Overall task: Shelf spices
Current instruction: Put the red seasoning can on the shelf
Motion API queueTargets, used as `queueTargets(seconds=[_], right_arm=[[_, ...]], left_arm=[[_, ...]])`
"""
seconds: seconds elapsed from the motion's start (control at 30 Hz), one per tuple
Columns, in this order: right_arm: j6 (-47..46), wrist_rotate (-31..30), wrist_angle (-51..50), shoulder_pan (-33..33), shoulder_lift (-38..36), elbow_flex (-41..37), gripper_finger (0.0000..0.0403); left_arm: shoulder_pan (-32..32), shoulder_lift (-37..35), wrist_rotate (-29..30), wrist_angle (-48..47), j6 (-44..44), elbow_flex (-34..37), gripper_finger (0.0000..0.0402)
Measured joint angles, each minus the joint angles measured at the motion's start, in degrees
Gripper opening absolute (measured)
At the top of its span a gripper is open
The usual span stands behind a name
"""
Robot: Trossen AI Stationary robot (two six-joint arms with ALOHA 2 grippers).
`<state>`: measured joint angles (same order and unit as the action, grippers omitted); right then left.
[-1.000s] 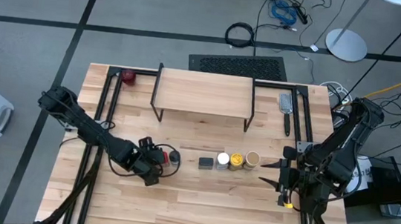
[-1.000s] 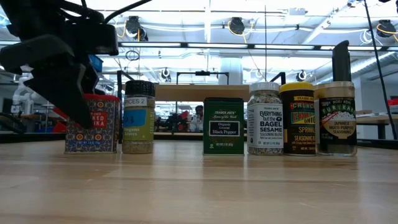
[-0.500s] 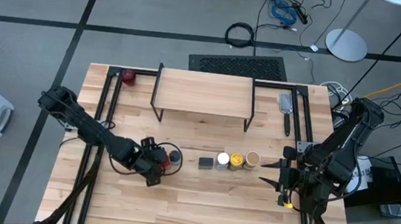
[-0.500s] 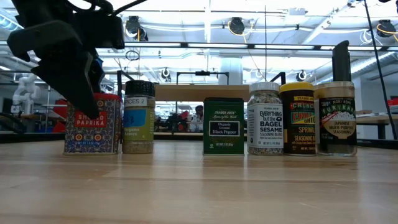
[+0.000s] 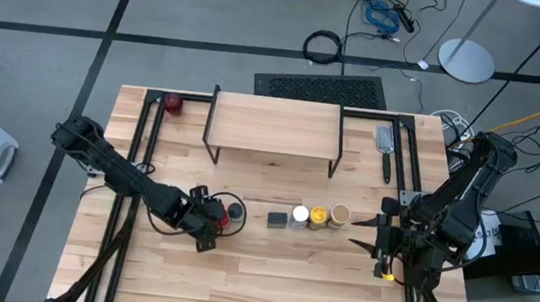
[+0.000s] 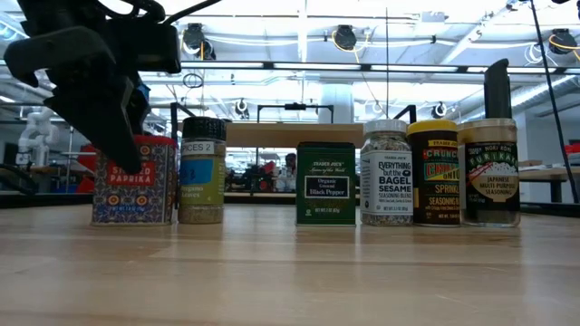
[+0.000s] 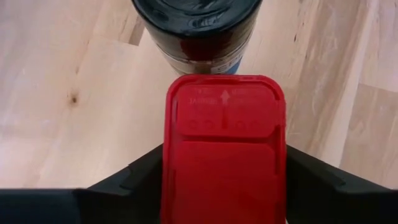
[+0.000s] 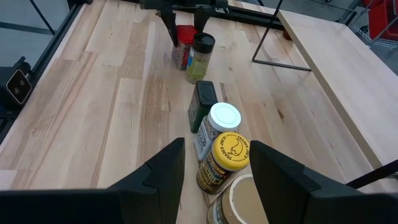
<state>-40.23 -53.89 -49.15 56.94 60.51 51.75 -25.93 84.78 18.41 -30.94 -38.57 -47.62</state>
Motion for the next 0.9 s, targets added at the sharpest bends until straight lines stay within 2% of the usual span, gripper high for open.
queueTargets(seconds=[0.17,0.37,0.53,0.73,0.83,0.9], right_arm=[[0.0,0.0,0.0,0.0,0.0,0.0,0.0167],[-0.4,-0.2,0.0,0.0,0.0,0.0,0.0167],[-3.1,-1.6,0.4,-2.3,0.4,0.0,0.0167],[-1.5,-1.7,6.7,-7.7,3.4,0.0,0.0167],[2.2,-0.8,12.4,-10.0,5.4,0.0,0.0167],[6.4,2.1,17.3,-11.7,6.6,0.0,0.0167]], left_arm=[[0.0,-1.4,-0.4,0.0,-0.1,0.0,0.0226],[-0.1,-5.4,-0.4,0.0,-0.7,0.0,0.0221],[-0.3,-8.9,-3.6,1.3,-3.0,0.0,0.022],[-1.7,-12.0,-3.8,4.3,-3.1,-0.1,0.0225],[-2.6,-13.0,-3.8,5.6,-2.8,-0.1,0.0227],[-2.8,-13.3,-3.6,7.3,-2.1,-0.1,0.0227]])
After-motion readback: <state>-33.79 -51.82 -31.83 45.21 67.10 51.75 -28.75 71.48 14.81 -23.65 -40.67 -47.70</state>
